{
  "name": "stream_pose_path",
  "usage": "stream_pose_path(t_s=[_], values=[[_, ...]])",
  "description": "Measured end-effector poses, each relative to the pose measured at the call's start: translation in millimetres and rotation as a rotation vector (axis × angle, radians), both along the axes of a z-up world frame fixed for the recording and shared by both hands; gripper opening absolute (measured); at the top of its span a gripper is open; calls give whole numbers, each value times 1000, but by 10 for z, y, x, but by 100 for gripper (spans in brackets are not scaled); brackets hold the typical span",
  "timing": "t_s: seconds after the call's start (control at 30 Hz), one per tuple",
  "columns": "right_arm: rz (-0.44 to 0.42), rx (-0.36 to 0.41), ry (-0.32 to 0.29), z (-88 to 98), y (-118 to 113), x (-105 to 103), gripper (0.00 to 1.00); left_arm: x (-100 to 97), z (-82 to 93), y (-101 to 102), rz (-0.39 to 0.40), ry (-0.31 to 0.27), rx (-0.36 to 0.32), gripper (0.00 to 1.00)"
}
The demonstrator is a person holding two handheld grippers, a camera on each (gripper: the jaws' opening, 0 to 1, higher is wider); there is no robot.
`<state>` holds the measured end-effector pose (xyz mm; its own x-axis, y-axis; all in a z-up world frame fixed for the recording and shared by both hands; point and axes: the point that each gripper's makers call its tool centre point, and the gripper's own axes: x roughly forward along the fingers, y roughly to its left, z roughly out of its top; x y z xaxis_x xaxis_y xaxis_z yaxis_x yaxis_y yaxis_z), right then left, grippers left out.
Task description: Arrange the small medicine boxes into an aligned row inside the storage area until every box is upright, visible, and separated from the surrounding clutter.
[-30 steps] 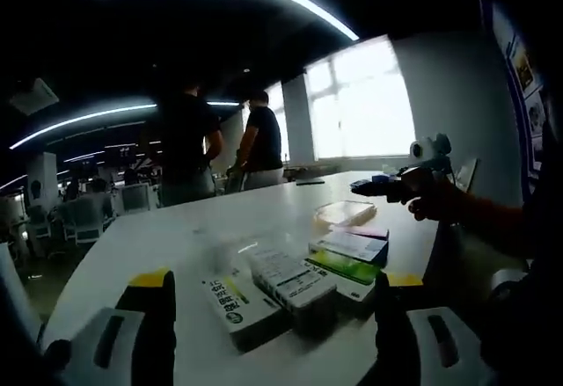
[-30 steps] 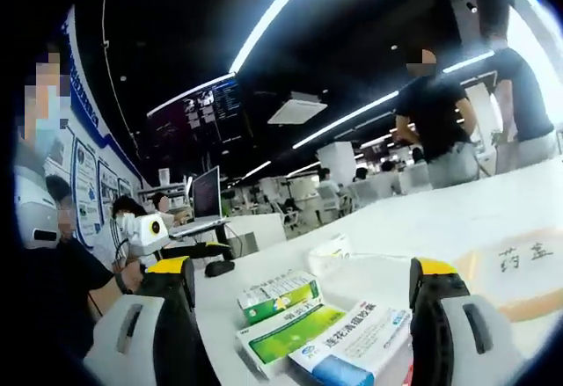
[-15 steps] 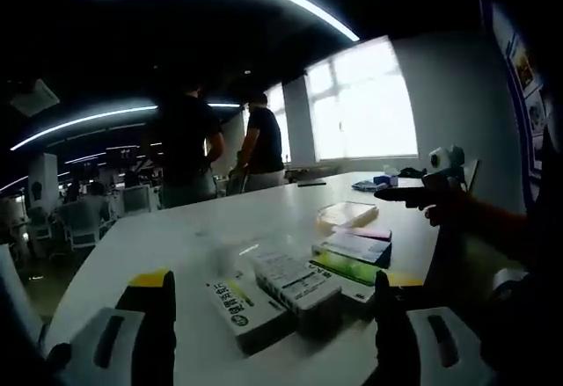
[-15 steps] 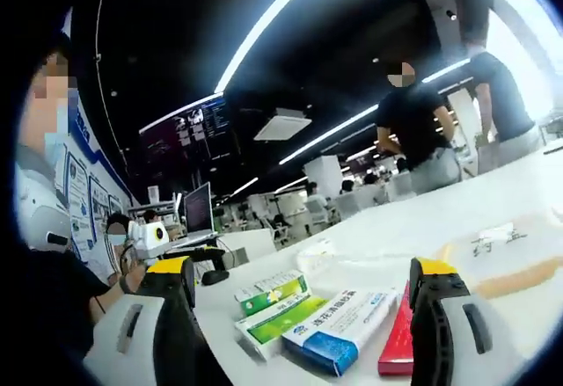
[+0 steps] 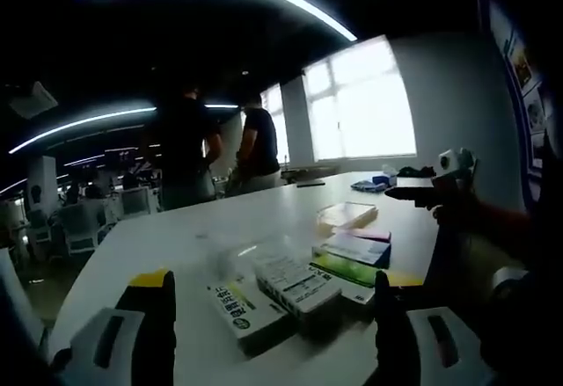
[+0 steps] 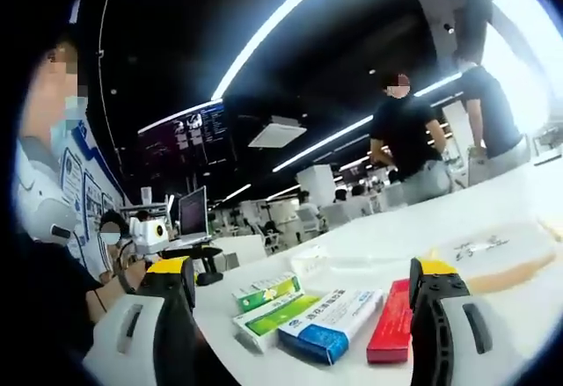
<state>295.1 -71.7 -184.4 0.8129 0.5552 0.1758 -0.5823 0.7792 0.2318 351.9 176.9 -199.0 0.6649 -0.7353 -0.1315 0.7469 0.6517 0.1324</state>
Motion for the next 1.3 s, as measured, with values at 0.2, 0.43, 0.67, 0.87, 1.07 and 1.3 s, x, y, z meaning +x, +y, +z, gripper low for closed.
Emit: stream_pose_path(t_s=[0.2,0.43,0.67,0.87,1.07,1.3], values=[[7,40,3,6,-37,-71,100,-11,37,0,-4,-6,7,94],[-13,10,1,-30,-64,-182,100,-36,49,-29,-18,-8,1,94],[-26,9,-5,-58,-85,-273,100,-63,30,-65,-34,-2,-1,94],[-59,-7,11,-59,-129,-254,100,-94,35,-93,-41,0,-3,93],[-46,27,-6,15,-126,-280,100,-113,37,-76,-36,2,3,93],[-42,40,5,-13,-146,-264,100,-102,-2,-58,-26,11,14,93]])
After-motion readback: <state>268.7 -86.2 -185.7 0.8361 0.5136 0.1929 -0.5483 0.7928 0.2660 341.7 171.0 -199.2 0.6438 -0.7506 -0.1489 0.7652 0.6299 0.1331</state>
